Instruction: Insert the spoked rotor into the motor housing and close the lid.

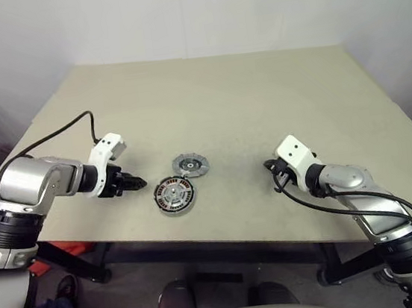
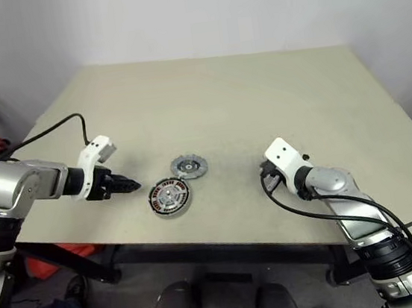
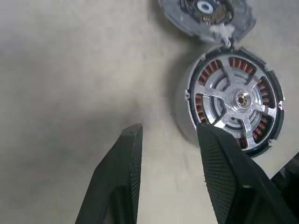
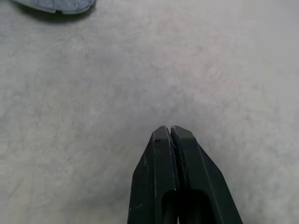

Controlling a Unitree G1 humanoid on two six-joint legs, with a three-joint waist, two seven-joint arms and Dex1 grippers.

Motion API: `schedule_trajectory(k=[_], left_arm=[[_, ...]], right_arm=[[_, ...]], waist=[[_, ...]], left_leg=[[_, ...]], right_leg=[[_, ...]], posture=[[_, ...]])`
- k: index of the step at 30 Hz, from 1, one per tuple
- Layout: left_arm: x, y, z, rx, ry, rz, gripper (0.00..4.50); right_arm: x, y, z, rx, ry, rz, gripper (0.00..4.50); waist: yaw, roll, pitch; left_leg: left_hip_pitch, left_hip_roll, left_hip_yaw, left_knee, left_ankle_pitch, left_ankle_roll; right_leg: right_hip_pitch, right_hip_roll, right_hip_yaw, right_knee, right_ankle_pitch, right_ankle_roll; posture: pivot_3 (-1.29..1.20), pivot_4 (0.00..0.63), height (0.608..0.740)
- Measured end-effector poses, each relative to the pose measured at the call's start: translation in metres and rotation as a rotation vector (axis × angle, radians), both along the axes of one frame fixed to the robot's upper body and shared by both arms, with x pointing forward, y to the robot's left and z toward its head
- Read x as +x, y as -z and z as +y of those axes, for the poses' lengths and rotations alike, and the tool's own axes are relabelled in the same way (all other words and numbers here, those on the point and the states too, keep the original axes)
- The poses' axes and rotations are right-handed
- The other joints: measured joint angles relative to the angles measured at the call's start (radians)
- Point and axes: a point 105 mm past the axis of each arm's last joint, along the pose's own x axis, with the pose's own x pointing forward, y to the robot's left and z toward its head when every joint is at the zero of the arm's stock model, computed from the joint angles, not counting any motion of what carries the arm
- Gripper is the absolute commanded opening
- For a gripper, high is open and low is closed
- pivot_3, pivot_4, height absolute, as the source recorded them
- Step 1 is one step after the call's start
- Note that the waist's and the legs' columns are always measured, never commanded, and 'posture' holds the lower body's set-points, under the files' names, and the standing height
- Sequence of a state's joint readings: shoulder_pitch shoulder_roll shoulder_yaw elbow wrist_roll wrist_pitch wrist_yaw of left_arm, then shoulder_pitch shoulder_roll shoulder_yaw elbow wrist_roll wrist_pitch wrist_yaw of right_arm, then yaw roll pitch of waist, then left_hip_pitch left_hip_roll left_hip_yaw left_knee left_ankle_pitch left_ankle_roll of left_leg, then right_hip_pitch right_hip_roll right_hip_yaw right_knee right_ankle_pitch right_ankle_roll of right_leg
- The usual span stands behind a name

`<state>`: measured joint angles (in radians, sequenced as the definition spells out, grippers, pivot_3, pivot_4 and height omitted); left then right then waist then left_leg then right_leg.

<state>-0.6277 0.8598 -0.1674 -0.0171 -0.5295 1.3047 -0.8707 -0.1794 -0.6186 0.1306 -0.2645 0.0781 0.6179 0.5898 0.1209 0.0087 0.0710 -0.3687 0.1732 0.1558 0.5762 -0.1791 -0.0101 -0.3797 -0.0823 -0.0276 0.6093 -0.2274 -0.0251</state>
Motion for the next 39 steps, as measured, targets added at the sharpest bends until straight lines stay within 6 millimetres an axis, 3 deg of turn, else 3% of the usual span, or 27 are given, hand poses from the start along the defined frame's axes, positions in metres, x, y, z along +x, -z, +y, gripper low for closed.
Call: schedule_trajectory(k=[2, 6, 8, 12, 16, 19, 24, 27, 32, 39], left_arm=[[0.007, -0.005, -0.005, 0.014, 0.048, -0.001, 1.96], [0.037, -0.046, -0.012, 0.149, 0.229, -0.317, 1.96], [0.044, -0.05, -0.014, 0.215, 0.337, -0.445, 1.96], [0.043, -0.041, -0.018, 0.319, 0.559, -0.566, 1.96], [0.039, -0.046, -0.024, 0.406, 0.776, -0.648, 1.96], [0.032, -0.063, -0.041, 0.509, 1.062, -0.792, 1.96], [0.024, -0.097, -0.066, 0.562, 1.381, -0.957, 1.96], [0.021, -0.093, -0.065, 0.598, 1.499, -0.891, 1.96], [0.024, -0.069, -0.065, 0.685, 1.678, -0.776, 1.96], [0.014, -0.052, -0.066, 0.711, 1.83, -0.731, 1.96]], right_arm=[[0.001, 0.0, 0.001, 0.006, 0.008, -0.006, 0.0], [0.003, -0.002, 0.004, 0.016, 0.008, -0.017, 0.0], [0.003, -0.004, 0.002, 0.006, 0.004, -0.017, 0.0], [0.002, -0.006, -0.006, -0.036, -0.015, -0.001, 0.0], [0.003, -0.01, -0.011, -0.063, -0.044, 0.018, 0.0], [0.006, -0.019, -0.016, -0.095, -0.072, 0.018, 0.0], [0.002, -0.022, -0.022, -0.128, -0.121, 0.048, 0.0], [0.002, -0.021, -0.026, -0.13, -0.117, 0.059, 0.0], [0.004, -0.023, -0.026, -0.128, -0.123, 0.064, 0.0], [0.002, -0.027, -0.036, -0.158, -0.124, 0.068, 0.0]], waist=[[0.003, -0.002, 0.0], [0.003, -0.001, 0.0], [0.0, 0.0, 0.0], [0.001, 0.0, 0.0], [0.002, 0.0, 0.0], [0.004, 0.0, 0.0], [0.013, 0.0, 0.0], [0.01, 0.0, 0.0], [0.011, 0.0, 0.0], [0.023, 0.0, 0.0]], left_leg=[[0.0, 0.001, -0.002, 0.0, 0.001, -0.001], [0.001, 0.0, -0.003, 0.001, 0.001, -0.002], [0.001, 0.0, -0.002, 0.0, 0.001, -0.001], [-0.002, 0.002, -0.003, 0.0, 0.001, -0.001], [-0.003, 0.001, -0.003, 0.0, 0.001, -0.001], [-0.003, 0.001, -0.003, 0.001, 0.001, -0.001], [-0.001, 0.001, -0.001, 0.002, 0.001, -0.002], [-0.001, 0.003, 0.001, 0.003, 0.001, -0.002], [-0.002, 0.005, 0.001, 0.003, 0.003, -0.006], [-0.003, 0.005, 0.002, 0.004, 0.003, -0.006]], right_leg=[[0.002, 0.001, 0.0, 0.0, 0.0, 0.0], [0.003, 0.001, 0.0, 0.0, 0.0, 0.0], [0.003, 0.001, 0.0, -0.001, 0.0, 0.0], [-0.001, 0.002, 0.0, -0.001, 0.0, 0.0], [-0.002, 0.002, 0.0, 0.0, 0.0, 0.0], [-0.001, 0.002, 0.0, 0.001, 0.0, 0.0], [0.0, 0.001, 0.0, 0.003, 0.0, 0.0], [-0.005, 0.001, 0.001, 0.009, -0.001, -0.002], [-0.008, 0.002, 0.001, 0.015, -0.002, -0.004], [-0.009, 0.002, 0.001, 0.015, -0.002, -0.004]], posture=[[0.0, 0.0, 0.74], [0.0, 0.0, 0.74], [0.0, 0.0, 0.74], [0.0, 0.0, 0.74], [0.0, 0.0, 0.74], [0.0, 0.0, 0.74], [0.0, 0.0, 0.74], [0.0, 0.0, 0.74], [0.0, 0.0, 0.74], [0.0, 0.0, 0.74]])
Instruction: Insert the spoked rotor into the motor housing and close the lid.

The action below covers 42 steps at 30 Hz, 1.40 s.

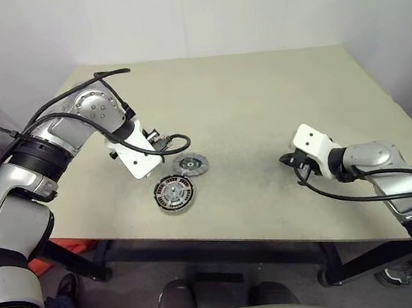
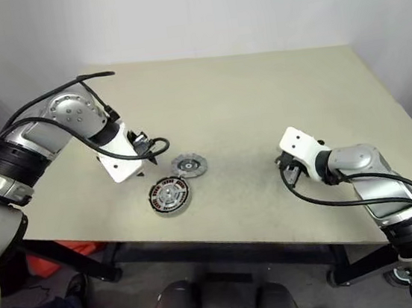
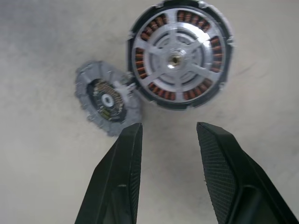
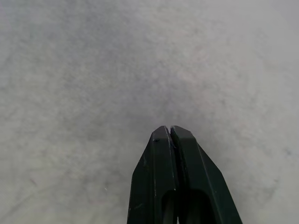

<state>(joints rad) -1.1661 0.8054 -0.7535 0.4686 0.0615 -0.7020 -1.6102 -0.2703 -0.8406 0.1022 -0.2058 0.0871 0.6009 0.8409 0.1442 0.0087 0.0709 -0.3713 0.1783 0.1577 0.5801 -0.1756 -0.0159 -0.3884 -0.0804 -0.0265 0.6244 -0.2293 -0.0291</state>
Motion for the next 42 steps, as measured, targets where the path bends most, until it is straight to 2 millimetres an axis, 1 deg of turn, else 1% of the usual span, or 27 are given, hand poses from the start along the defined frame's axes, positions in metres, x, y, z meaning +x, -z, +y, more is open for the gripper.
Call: schedule_trajectory(k=[4, 11, 12, 13, 14, 16, 19, 23, 29, 32, 36, 39, 42], left_arm=[[-0.009, 0.005, -0.005, 0.027, 0.062, 0.012, 1.96], [-0.017, 0.013, 0.005, 0.067, 0.062, 0.04, 1.96], [-0.017, 0.016, 0.006, 0.073, 0.061, 0.049, 2.23], [-0.017, 0.018, 0.006, 0.076, 0.06, 0.054, 2.3], [-0.017, 0.019, 0.005, 0.076, 0.059, 0.056, 2.53], [-0.014, 0.021, 0.004, 0.081, 0.044, 0.056, 3.11], [-0.009, 0.025, 0.002, 0.094, 0.035, 0.048, 3.11], [-0.007, 0.032, 0.009, 0.132, 0.037, 0.045, 3.11], [-0.011, 0.038, 0.018, 0.161, 0.069, 0.048, 3.11], [-0.014, 0.043, 0.02, 0.176, 0.087, 0.059, 3.11], [-0.014, 0.045, 0.016, 0.169, 0.097, 0.066, 3.11], [-0.013, 0.047, 0.007, 0.153, 0.115, 0.074, 3.11], [-0.011, 0.05, 0.0, 0.148, 0.133, 0.08, 3.11]], right_arm=[[0.001, -0.002, -0.002, 0.003, 0.003, -0.007, 0.0], [0.001, -0.001, -0.002, 0.003, 0.008, -0.01, 0.0], [0.001, -0.001, -0.002, 0.005, 0.01, -0.009, 0.0], [0.002, 0.0, -0.003, 0.005, 0.014, -0.007, 0.0], [0.002, 0.0, -0.004, 0.005, 0.018, -0.006, 0.0], [0.005, 0.0, -0.005, 0.01, 0.028, -0.009, 0.0], [0.009, -0.005, -0.003, 0.015, 0.027, -0.029, 0.0], [0.01, -0.005, -0.003, 0.012, 0.03, -0.034, 0.0], [0.011, -0.004, -0.003, 0.016, 0.04, -0.042, 0.0], [0.01, -0.003, -0.003, 0.018, 0.043, -0.042, 0.0], [0.007, -0.006, 0.004, 0.029, 0.033, -0.061, 0.0], [0.004, -0.017, 0.019, 0.071, -0.001, -0.088, 0.0], [0.005, -0.024, 0.022, 0.077, 0.007, -0.108, 0.0]], waist=[[0.006, 0.0, 0.0], [0.007, 0.0, 0.0], [0.007, 0.0, 0.0], [0.007, 0.0, 0.0], [0.006, 0.0, 0.0], [0.006, 0.0, 0.0], [0.006, 0.0, 0.0], [0.006, 0.0, 0.0], [0.007, 0.0, 0.0], [0.008, 0.0, 0.0], [0.008, 0.0, 0.0], [0.009, 0.0, 0.0], [0.009, 0.0, 0.0]], left_leg=[[0.0, 0.001, 0.001, 0.0, 0.0, 0.0], [0.0, 0.001, 0.003, 0.001, 0.0, 0.0], [0.0, 0.001, 0.004, 0.001, 0.0, 0.0], [0.0, 0.001, 0.005, 0.001, 0.0, 0.0], [0.0, 0.001, 0.006, 0.001, 0.0, 0.0], [0.001, 0.001, 0.008, 0.001, 0.0, 0.0], [0.001, 0.001, 0.01, 0.002, 0.0, 0.0], [0.0, 0.002, 0.011, 0.001, 0.0, 0.0], [0.0, 0.002, 0.012, 0.001, 0.0, 0.0], [0.0, 0.002, 0.012, 0.002, 0.0, 0.0], [0.001, 0.002, 0.012, 0.002, 0.0, 0.0], [0.001, 0.002, 0.012, 0.002, 0.0, 0.0], [0.001, 0.002, 0.012, 0.003, 0.0, 0.0]], right_leg=[[-0.001, 0.0, 0.0, 0.001, 0.0, 0.0], [-0.001, 0.0, 0.001, 0.001, 0.0, 0.0], [-0.001, 0.0, 0.001, 0.001, 0.0, 0.0], [-0.001, 0.0, 0.001, 0.002, 0.0, 0.0], [-0.001, 0.0, 0.001, 0.002, 0.0, 0.0], [-0.001, 0.0, 0.001, 0.002, 0.0, 0.0], [-0.001, 0.0, 0.001, 0.002, 0.0, 0.0], [-0.001, 0.0, 0.001, 0.002, 0.0, 0.0], [-0.002, 0.0, 0.001, 0.002, 0.0, 0.0], [-0.002, 0.0, 0.001, 0.003, 0.0, 0.0], [-0.001, 0.0, 0.001, 0.004, 0.0, 0.0], [-0.001, 0.0, 0.001, 0.004, 0.0, 0.0], [-0.001, 0.0, 0.001, 0.005, 0.0, 0.0]], posture=[[0.0, 0.0, 0.74], [0.0, 0.0, 0.74], [0.0, 0.0, 0.74], [0.0, 0.0, 0.74], [0.0, 0.0, 0.74], [0.0, 0.0, 0.74], [0.0, 0.0, 0.74], [0.0, 0.0, 0.74], [0.0, 0.0, 0.74], [0.0, 0.0, 0.74], [0.0, 0.0, 0.74], [0.0, 0.0, 0.74], [0.0, 0.0, 0.74]])
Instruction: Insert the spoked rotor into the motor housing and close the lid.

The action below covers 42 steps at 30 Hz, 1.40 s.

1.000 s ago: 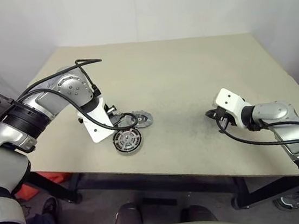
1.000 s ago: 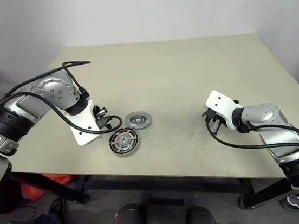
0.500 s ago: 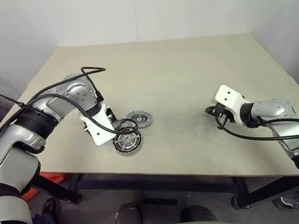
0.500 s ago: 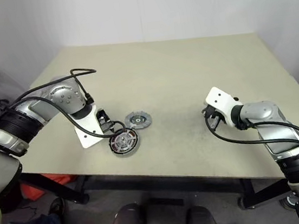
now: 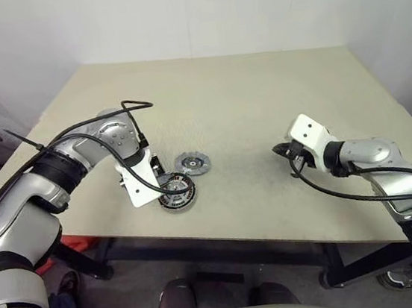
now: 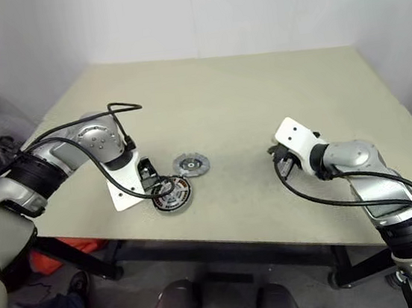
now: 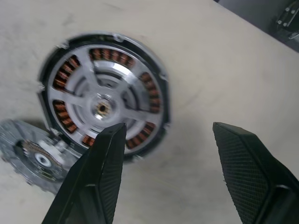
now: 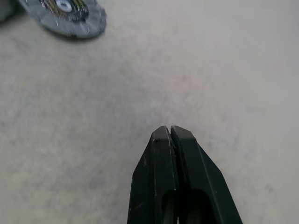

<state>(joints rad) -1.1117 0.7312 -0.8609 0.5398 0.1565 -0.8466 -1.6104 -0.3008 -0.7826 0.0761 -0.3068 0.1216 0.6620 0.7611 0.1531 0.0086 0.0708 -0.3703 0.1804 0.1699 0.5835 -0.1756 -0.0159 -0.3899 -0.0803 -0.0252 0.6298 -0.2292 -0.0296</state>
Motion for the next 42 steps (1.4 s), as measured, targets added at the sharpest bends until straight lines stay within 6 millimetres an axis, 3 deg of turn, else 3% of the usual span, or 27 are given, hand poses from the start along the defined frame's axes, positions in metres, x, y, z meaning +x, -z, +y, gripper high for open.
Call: schedule_trajectory(k=[6, 13, 19, 25, 42], left_arm=[[0.0, 0.006, -0.006, -0.008, 0.02, 0.017, 3.11], [0.0, 0.005, 0.004, 0.008, 0.015, 0.009, 3.11], [-0.005, 0.016, 0.014, 0.022, -0.014, 0.043, 3.11], [-0.004, 0.024, 0.011, 0.024, -0.021, 0.051, 3.11], [0.0, 0.017, 0.013, -0.001, -0.033, 0.037, 3.11]], right_arm=[[0.005, -0.012, -0.006, 0.02, 0.048, -0.026, 0.0], [0.006, -0.012, -0.007, 0.019, 0.058, -0.024, 0.0], [0.01, -0.019, -0.006, 0.02, 0.063, -0.05, 0.0], [0.011, -0.022, -0.005, 0.025, 0.066, -0.052, 0.0], [0.009, -0.016, -0.007, 0.014, 0.064, -0.034, 0.0]], waist=[[0.0, 0.0, 0.0], [0.0, 0.0, 0.0], [0.0, 0.0, 0.0], [0.001, 0.0, 0.0], [0.001, 0.0, 0.0]], left_leg=[[0.001, 0.001, 0.0, 0.003, 0.0, 0.0], [0.001, 0.001, 0.0, 0.006, 0.001, -0.001], [0.001, 0.002, 0.0, 0.008, 0.001, -0.001], [0.001, 0.002, 0.0, 0.01, 0.0, -0.001], [0.001, 0.003, -0.001, 0.011, 0.0, 0.0]], right_leg=[[-0.001, 0.0, 0.0, 0.006, -0.001, -0.002], [-0.002, 0.0, 0.001, 0.011, -0.002, -0.003], [-0.002, 0.0, 0.001, 0.012, -0.002, -0.003], [-0.001, 0.0, 0.001, 0.012, -0.002, -0.003], [-0.001, 0.0, 0.001, 0.013, -0.002, -0.003]], posture=[[0.0, 0.0, 0.74], [0.0, 0.0, 0.74], [0.0, 0.0, 0.74], [0.0, 0.0, 0.74], [0.0, 0.0, 0.74]])
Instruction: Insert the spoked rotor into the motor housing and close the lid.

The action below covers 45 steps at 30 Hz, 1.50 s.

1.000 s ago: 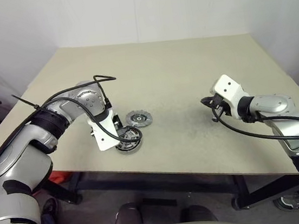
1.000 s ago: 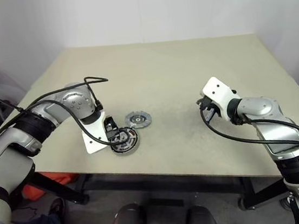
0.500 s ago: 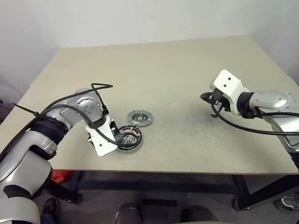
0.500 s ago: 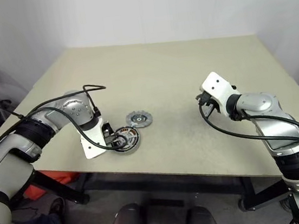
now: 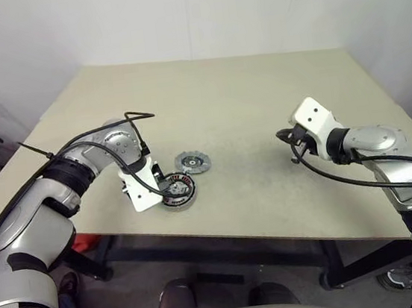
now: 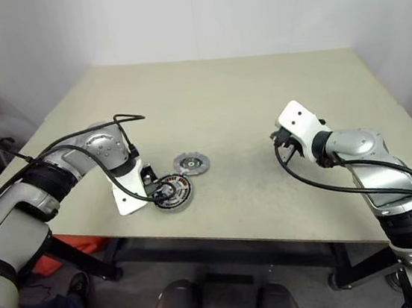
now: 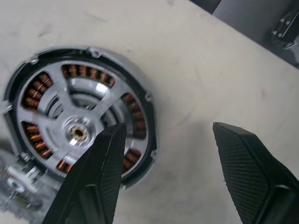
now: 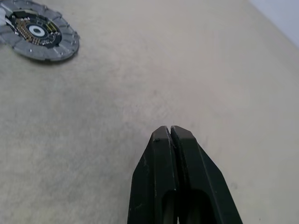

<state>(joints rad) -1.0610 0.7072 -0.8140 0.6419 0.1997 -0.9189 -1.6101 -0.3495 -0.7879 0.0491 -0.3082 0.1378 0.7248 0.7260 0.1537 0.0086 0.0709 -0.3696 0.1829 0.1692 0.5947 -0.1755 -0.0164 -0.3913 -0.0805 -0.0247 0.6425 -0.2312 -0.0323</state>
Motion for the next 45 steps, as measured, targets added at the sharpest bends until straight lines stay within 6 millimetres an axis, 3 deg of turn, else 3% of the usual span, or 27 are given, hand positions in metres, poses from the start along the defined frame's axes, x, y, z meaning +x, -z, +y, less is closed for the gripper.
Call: schedule_trajectory(k=[4, 14, 45], left_arm=[[0.0, -0.007, 0.003, -0.008, -0.005, -0.013, 3.11], [0.0, 0.002, -0.02, -0.022, 0.036, 0.01, 3.11], [0.006, 0.013, -0.013, -0.087, -0.02, -0.047, 3.11]], right_arm=[[-0.002, 0.003, -0.002, -0.006, 0.001, 0.008, 0.0], [-0.001, 0.003, -0.001, -0.007, -0.008, 0.0, 0.0], [-0.003, 0.007, -0.003, -0.01, 0.004, 0.011, 0.0]], waist=[[0.0, 0.0, 0.0], [0.0, 0.0, 0.0], [0.001, 0.008, -0.005]], left_leg=[[0.0, 0.0, 0.0, 0.0, 0.0, 0.0], [0.0, 0.0, 0.0, 0.001, 0.0, 0.0], [0.011, 0.0, -0.007, 0.001, 0.0, 0.0]], right_leg=[[0.0, 0.0, 0.0, 0.0, 0.0, 0.0], [0.001, 0.0, 0.0, 0.0, 0.0, 0.0], [0.01, -0.001, 0.0, 0.0, -0.004, 0.008]], posture=[[0.0, 0.0, 0.74], [0.0, 0.0, 0.74], [0.0, 0.0, 0.74]])
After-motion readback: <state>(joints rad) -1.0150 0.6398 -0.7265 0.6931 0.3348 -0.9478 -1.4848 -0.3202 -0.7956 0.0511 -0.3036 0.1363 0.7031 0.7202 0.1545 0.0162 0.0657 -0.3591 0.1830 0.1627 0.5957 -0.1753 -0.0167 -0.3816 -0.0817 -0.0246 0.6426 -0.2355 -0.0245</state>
